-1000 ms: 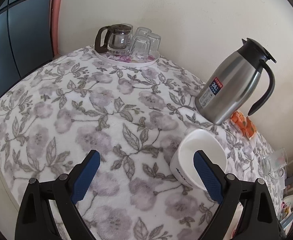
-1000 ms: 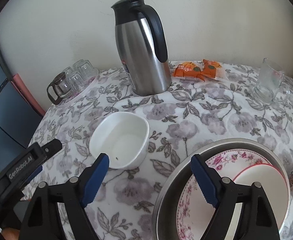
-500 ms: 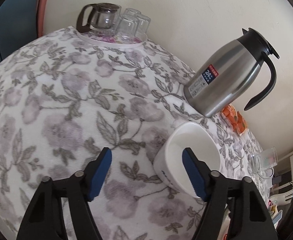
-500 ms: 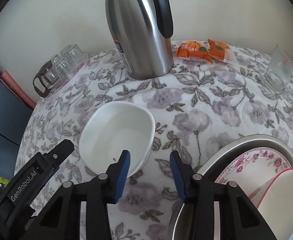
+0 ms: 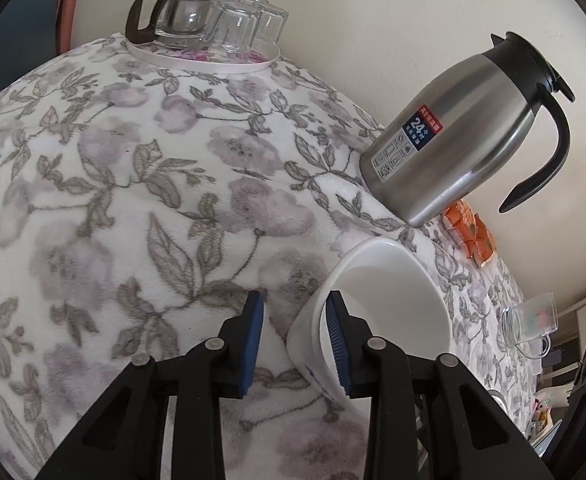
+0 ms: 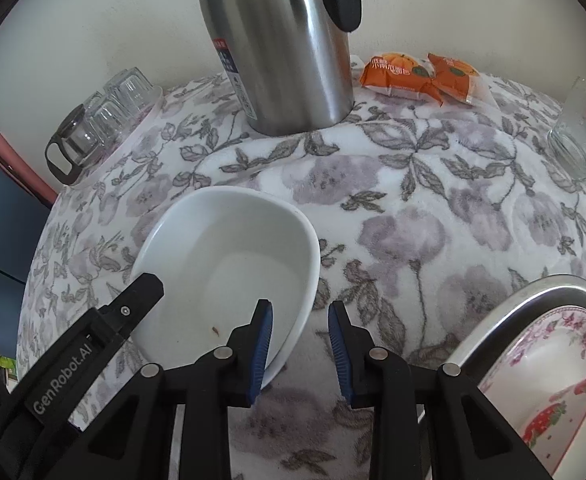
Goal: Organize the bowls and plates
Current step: 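Close both grippers on the white square bowl's rim and lift it, then carry the white square bowl with both grippers over the steel tray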
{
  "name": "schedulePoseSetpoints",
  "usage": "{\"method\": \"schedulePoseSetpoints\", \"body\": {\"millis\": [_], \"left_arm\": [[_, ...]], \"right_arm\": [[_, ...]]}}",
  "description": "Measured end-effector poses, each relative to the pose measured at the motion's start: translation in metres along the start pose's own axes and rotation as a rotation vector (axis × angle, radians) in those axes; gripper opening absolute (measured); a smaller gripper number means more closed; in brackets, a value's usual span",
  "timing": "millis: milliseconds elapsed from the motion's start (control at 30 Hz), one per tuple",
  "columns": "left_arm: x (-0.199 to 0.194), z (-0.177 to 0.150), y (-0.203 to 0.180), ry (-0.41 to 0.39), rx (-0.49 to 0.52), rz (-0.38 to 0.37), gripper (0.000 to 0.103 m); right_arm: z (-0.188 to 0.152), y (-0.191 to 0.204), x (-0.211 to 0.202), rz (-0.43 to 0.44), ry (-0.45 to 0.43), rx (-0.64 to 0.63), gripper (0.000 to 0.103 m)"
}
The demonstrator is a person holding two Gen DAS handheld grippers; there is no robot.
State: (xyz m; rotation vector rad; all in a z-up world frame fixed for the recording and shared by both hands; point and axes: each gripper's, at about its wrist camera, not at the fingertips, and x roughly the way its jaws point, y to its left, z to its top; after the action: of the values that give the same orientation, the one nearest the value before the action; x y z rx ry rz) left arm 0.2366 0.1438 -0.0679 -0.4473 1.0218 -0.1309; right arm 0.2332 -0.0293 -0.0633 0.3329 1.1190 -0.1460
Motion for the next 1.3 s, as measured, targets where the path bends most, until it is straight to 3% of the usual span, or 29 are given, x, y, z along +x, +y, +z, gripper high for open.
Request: {"method": "schedulePoseSetpoints", "body": {"millis": [267, 400, 700, 1300], "left_arm": [[0.019, -0.003, 0.002, 0.033, -0.017, -0.016, 0.029], [0.02, -0.004, 0.003, 0.037, -0.028, -0.052, 0.017], [0.014, -0.003, 0.002, 0.061, -0.015, -0.052, 0.017], [-0.073, 0.001, -0.037, -0.056, 0.061, -0.137, 0.017]], "right_arm": [[0.005, 0.001, 0.009, -0.015, 0.004, 0.002, 0.028], [0.005, -0.002, 0.011, 0.021, 0.007, 0.027, 0.023], [0.002, 0.002, 0.0, 0.031, -0.007, 0.01, 0.019], [-0.007, -0.011, -0.099, 0.093, -0.173, 0.027, 0.019]]}}
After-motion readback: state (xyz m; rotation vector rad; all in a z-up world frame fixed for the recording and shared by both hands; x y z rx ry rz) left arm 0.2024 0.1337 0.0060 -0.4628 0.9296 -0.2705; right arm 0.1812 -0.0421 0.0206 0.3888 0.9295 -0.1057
